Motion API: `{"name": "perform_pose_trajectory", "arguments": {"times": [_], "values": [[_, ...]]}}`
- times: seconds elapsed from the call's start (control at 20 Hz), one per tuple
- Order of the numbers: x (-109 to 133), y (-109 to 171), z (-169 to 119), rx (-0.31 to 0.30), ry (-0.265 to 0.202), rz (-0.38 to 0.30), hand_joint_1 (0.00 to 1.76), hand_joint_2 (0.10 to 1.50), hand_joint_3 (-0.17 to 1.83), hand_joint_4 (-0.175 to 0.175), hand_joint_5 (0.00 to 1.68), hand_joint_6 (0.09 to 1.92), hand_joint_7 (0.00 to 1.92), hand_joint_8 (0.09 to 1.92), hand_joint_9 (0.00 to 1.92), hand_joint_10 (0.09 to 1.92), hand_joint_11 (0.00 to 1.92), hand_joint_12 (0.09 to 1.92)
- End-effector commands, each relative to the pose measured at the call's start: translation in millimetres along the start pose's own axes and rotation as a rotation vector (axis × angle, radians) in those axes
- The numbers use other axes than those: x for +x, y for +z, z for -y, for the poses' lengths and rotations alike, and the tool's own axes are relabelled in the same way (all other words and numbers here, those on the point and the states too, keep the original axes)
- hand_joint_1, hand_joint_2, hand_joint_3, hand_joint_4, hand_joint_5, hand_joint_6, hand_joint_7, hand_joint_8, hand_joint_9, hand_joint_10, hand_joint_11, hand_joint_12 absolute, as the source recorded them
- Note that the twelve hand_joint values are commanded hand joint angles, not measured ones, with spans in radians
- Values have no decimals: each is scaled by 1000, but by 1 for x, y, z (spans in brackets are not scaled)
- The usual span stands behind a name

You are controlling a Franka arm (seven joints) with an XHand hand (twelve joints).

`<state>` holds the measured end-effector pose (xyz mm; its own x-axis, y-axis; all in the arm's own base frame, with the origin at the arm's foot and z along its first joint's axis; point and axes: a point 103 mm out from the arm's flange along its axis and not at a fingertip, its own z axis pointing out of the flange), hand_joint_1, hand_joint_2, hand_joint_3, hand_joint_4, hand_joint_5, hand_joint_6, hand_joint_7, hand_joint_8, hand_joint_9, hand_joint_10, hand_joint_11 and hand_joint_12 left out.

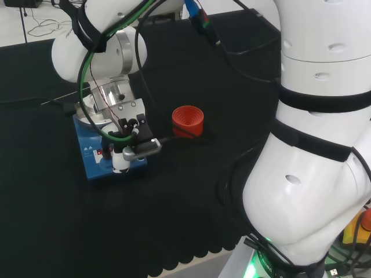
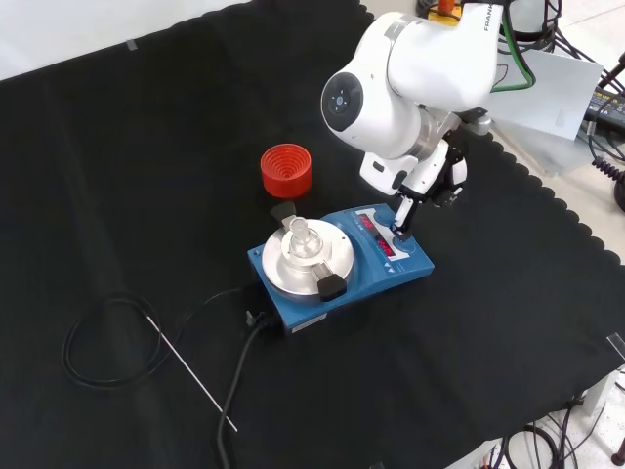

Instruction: Turn on the heater.

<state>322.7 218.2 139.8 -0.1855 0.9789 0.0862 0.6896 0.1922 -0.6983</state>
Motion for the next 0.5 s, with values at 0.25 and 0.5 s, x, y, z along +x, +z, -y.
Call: {"name": "perform_pose_trajectory", "arguments": {"times": [0.25, 0.5], "values": [[-5, 3, -3, 12, -12, -17, 1418, 698, 1027, -54, 303, 680, 1576, 1705, 1656, 1642, 1240, 1338], [-8, 0, -4, -7, -26, 3, 1419, 698, 1028, -54, 305, 681, 1576, 1704, 1657, 1640, 1239, 1338]]}}
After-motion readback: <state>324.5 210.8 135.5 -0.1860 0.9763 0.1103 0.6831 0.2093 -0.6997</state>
